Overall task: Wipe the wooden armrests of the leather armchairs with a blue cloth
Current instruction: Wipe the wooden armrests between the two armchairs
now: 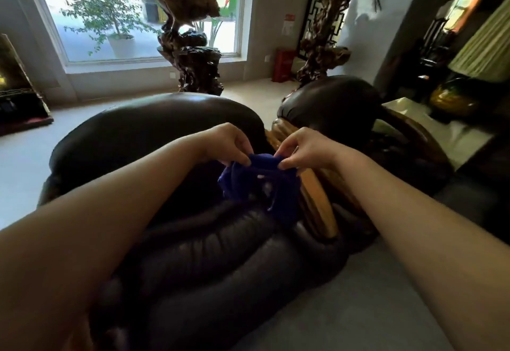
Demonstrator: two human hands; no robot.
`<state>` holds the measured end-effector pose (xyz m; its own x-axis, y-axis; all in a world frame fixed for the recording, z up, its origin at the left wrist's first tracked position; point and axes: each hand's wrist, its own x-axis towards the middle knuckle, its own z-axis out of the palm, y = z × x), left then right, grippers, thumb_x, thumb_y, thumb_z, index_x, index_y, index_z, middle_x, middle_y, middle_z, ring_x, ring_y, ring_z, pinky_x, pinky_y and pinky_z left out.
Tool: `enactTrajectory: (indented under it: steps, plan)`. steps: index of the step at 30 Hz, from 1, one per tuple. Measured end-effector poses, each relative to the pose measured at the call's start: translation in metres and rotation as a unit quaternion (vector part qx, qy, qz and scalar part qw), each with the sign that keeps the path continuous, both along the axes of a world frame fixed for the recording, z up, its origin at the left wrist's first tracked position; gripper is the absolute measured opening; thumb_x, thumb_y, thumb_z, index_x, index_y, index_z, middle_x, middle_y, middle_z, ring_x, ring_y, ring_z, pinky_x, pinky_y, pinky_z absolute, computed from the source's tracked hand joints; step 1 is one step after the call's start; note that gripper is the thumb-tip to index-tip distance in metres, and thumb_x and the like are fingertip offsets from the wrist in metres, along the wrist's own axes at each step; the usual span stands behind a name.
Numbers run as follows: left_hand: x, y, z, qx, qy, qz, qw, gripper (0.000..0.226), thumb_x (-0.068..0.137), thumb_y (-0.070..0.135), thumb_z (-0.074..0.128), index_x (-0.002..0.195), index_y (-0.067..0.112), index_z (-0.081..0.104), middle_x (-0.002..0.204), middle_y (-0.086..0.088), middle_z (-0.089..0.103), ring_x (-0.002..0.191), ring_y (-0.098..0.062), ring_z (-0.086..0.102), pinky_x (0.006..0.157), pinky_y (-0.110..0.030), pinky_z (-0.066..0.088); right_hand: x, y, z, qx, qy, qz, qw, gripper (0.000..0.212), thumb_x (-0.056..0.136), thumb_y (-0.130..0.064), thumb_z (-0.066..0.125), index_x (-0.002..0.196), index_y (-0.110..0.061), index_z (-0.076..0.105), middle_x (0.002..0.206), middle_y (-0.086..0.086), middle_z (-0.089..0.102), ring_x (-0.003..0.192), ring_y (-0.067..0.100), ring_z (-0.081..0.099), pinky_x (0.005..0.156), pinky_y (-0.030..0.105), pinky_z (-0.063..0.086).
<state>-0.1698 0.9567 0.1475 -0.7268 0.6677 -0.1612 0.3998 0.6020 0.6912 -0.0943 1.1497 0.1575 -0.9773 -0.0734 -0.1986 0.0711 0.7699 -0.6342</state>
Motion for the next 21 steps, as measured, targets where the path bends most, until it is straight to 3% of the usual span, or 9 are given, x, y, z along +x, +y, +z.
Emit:
enactTrajectory:
  steps: [4,11,16,21]
  plan:
    - [0.024,0.082,-0.006,0.016,-0.03,-0.026,0.999,0.016,0.075,0.004,0.068,0.091,0.008,0.069,0.088,-0.013,0.066,0.08,-0.021,0.061,0.083,-0.039,0.054,0.029,0.082,-0.002,0.002,0.0,-0.012,1.0,0.019,0.077,-0.008,0.07,0.096,-0.01,0.069,0.084,0.004,0.069,0.07,0.012,0.068,0.052,0.016,0.053]
    - [0.007,0.195,-0.002,-0.01,0.001,-0.037,0.999,0.016,0.075,0.005,0.068,0.09,0.009,0.069,0.083,-0.009,0.064,0.075,-0.018,0.059,0.075,-0.034,0.054,0.024,0.19,-0.006,-0.012,0.034,-0.041,0.999,0.019,0.076,-0.009,0.07,0.096,-0.012,0.069,0.089,0.006,0.07,0.077,0.015,0.068,0.058,0.02,0.055]
    - [-0.032,0.28,-0.008,-0.01,0.038,-0.064,0.997,0.017,0.076,0.002,0.066,0.093,0.004,0.068,0.068,0.0,0.059,0.071,-0.018,0.057,0.07,-0.031,0.052,-0.018,0.275,-0.014,0.002,0.029,-0.043,0.999,0.02,0.077,-0.009,0.07,0.097,-0.011,0.069,0.087,0.005,0.07,0.075,0.013,0.069,0.053,0.015,0.051]
    - [-0.093,0.355,-0.003,-0.002,0.071,-0.02,0.997,0.02,0.075,0.003,0.068,0.094,0.004,0.068,0.066,0.004,0.058,0.063,-0.012,0.054,0.065,-0.025,0.047,-0.092,0.352,-0.009,0.017,0.044,-0.026,0.999,0.016,0.076,-0.008,0.071,0.089,-0.016,0.068,0.082,0.002,0.069,0.073,0.013,0.068,0.053,0.019,0.055]
